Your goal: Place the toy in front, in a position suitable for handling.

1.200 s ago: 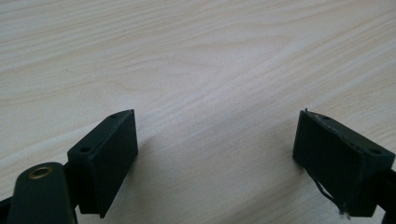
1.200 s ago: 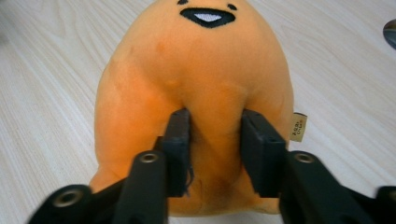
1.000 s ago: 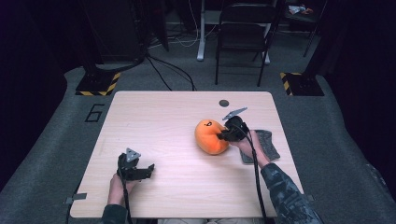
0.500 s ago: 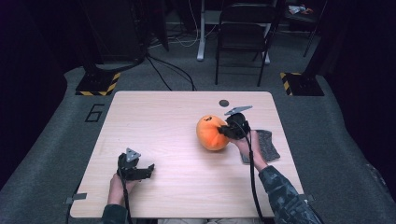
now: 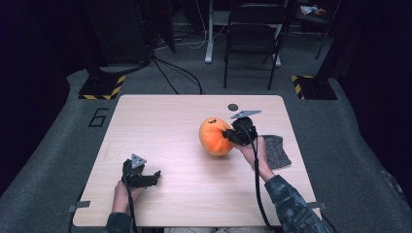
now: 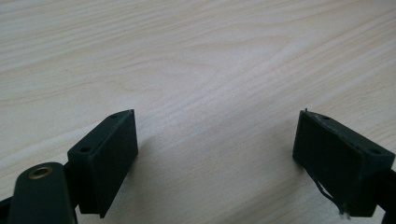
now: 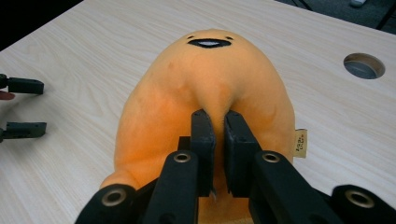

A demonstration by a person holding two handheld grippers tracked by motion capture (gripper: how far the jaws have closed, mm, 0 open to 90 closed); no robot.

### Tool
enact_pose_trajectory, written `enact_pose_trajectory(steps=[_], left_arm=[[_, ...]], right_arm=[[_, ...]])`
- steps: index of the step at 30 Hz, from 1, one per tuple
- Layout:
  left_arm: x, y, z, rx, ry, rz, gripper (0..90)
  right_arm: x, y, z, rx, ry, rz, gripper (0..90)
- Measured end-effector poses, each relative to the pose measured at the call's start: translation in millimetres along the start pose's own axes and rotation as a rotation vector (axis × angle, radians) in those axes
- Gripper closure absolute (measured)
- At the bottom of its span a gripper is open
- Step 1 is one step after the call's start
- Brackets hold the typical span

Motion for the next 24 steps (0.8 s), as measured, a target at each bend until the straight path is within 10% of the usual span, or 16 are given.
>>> enact_pose_trajectory(steps=[16,24], left_arm=[[-0.3,0.1,0.1,0.0,-0.004,0.002,13.6],[0.4,-1.4,-3.1,-0.004,-0.083,-0.015,11.4]], right_arm=[[30.0,-20.4,31.5,-0.008,-0.062,0.0,76.8],[13.1,-11.9,21.2,-0.011,-0.024,-0.026,40.7]])
Point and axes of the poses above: each handheld gripper's, and its own axes: x roughly forward along the jaws, z roughly out of its underside, y roughly to its right, the point moved 9 cm from there along x, roughly forward along the jaws, and after that the axes turned 12 degrees about y, right-handed, at the moved point
